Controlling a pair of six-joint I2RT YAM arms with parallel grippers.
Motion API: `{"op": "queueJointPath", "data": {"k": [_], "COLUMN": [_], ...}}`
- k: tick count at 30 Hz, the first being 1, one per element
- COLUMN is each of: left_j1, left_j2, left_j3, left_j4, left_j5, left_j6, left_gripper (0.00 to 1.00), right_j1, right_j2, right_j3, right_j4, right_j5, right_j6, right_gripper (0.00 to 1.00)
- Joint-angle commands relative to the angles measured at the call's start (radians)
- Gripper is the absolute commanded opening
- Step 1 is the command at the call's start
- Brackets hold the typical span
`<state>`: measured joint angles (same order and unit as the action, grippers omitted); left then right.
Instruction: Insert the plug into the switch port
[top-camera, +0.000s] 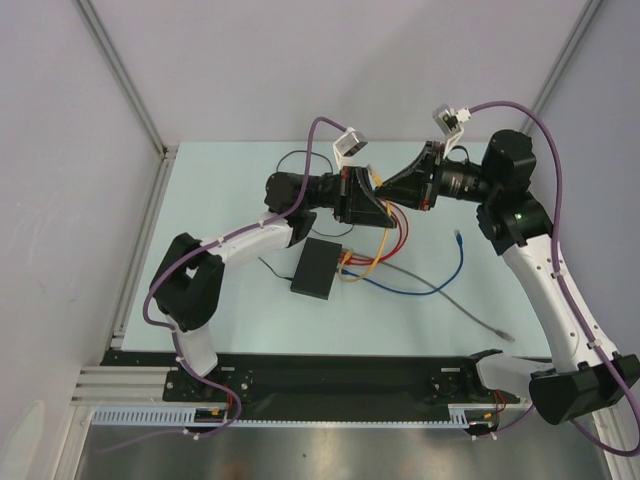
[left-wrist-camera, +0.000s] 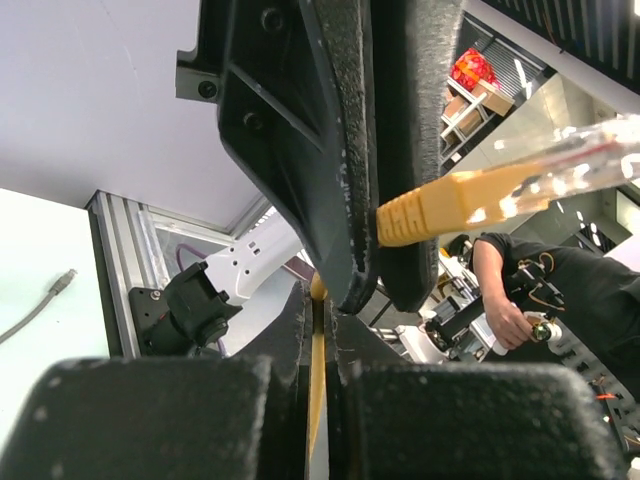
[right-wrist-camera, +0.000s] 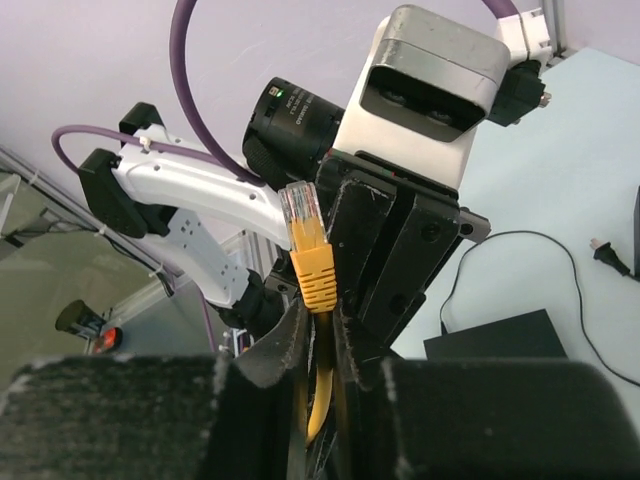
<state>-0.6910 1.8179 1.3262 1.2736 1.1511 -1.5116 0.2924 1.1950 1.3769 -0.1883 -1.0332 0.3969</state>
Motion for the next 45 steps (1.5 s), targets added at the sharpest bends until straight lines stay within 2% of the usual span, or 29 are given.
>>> {"op": "queueJointPath", "data": {"k": [1, 3, 6, 7, 8, 9, 10, 11, 13, 14, 16, 17, 18, 19, 20, 21, 23, 26, 27, 29, 30, 34, 40, 42, 45], "left_j1": [-0.004, -0.005, -0.005, -0.004, -0.004, 0.001, 0.013, 0.024, 0.076, 0.099, 0.171, 0.194, 0.215, 0.257, 0.275, 0.291, 0.346, 0.427, 0.451, 0.527, 0.547, 0.594, 0.593, 0.587, 0.571], "left_j2": [-0.005, -0.005, -0.005, -0.009, -0.015, -0.022, -0.05, -0.069, -0.116, -0.165, -0.222, -0.268, -0.287, -0.304, -0.319, -0.34, -0.356, -0.365, -0.364, -0.355, -0.342, -0.336, -0.364, -0.342, -0.295], "left_j3": [0.038, 0.038, 0.033, 0.031, 0.022, 0.015, 0.002, -0.028, -0.062, -0.086, -0.093, -0.072, -0.058, -0.044, -0.016, -0.007, -0.002, -0.037, -0.059, -0.128, -0.146, -0.243, -0.381, -0.4, -0.426], "left_j4": [0.21, 0.211, 0.199, 0.19, 0.178, 0.146, 0.117, 0.075, -0.116, -0.31, -0.551, -0.677, -0.902, -1.003, -1.098, -1.26, -1.4, -1.47, -1.477, -1.462, -1.471, -1.525, -1.493, -1.525, -1.56], "left_j5": [-0.042, -0.041, -0.039, -0.037, -0.03, -0.021, -0.014, -0.005, 0.002, 0.004, -0.01, -0.019, -0.046, -0.071, -0.1, -0.143, -0.217, -0.287, -0.289, -0.271, -0.266, -0.28, -0.274, -0.264, -0.248], "left_j6": [-0.015, -0.016, -0.009, -0.003, 0.022, 0.039, 0.066, 0.144, 0.258, 0.413, 0.607, 0.813, 0.909, 0.992, 1.14, 1.2, 1.301, 1.303, 1.277, 1.184, 1.173, 1.209, 1.212, 1.222, 1.219], "left_gripper": [0.0, 0.01, 0.03, 0.24, 0.32, 0.38, 0.45, 0.47, 0.53, 0.56, 0.67, 0.69, 0.71, 0.73, 0.75, 0.78, 0.85, 0.87, 0.87, 0.85, 0.84, 0.82, 0.86, 0.9, 0.9], "right_j1": [-0.001, -0.001, -0.006, -0.009, -0.015, -0.019, -0.028, -0.053, -0.082, -0.113, -0.125, -0.125, -0.125, -0.121, -0.115, -0.081, -0.044, 0.045, 0.082, 0.111, 0.123, 0.154, 0.238, 0.303, 0.387], "right_j2": [-0.04, -0.048, -0.052, -0.052, -0.051, -0.045, -0.038, -0.029, -0.008, -0.006, -0.014, -0.015, -0.017, -0.017, -0.014, -0.011, -0.015, -0.026, -0.026, -0.014, -0.003, 0.064, 0.1, 0.116, 0.161], "right_j3": [-0.012, -0.015, 0.002, 0.013, 0.028, 0.048, 0.115, 0.154, 0.265, 0.29, 0.31, 0.317, 0.314, 0.307, 0.288, 0.268, 0.159, -0.009, -0.126, -0.258, -0.353, -0.493, -0.545, -0.564, -0.59], "right_j4": [0.021, 0.021, 0.009, -0.012, -0.035, -0.069, -0.168, -0.23, -0.406, -0.446, -0.522, -0.54, -0.557, -0.577, -0.586, -0.599, -0.593, -0.507, -0.441, -0.345, -0.288, -0.212, -0.201, -0.186, -0.123], "right_j5": [-0.013, -0.002, 0.025, 0.033, 0.039, 0.065, 0.087, 0.107, 0.209, 0.279, 0.378, 0.468, 0.507, 0.544, 0.62, 0.663, 0.769, 0.888, 0.913, 0.956, 0.946, 0.895, 0.724, 0.722, 0.755], "right_j6": [0.0, -0.003, -0.012, -0.036, -0.067, -0.107, -0.232, -0.307, -0.476, -0.629, -0.783, -0.919, -0.973, -1.013, -1.055, -1.122, -1.161, -1.187, -1.182, -1.15, -1.117, -1.046, -0.942, -0.929, -0.909], "right_gripper": [0.12, 0.0, 0.0, 0.0, 0.0, 0.0, 0.0, 0.0, 0.0, 0.0, 0.0, 0.0, 0.0, 0.0, 0.0, 0.0, 0.0, 0.0, 0.0, 0.0, 0.0, 0.0, 0.0, 0.0, 0.0]}}
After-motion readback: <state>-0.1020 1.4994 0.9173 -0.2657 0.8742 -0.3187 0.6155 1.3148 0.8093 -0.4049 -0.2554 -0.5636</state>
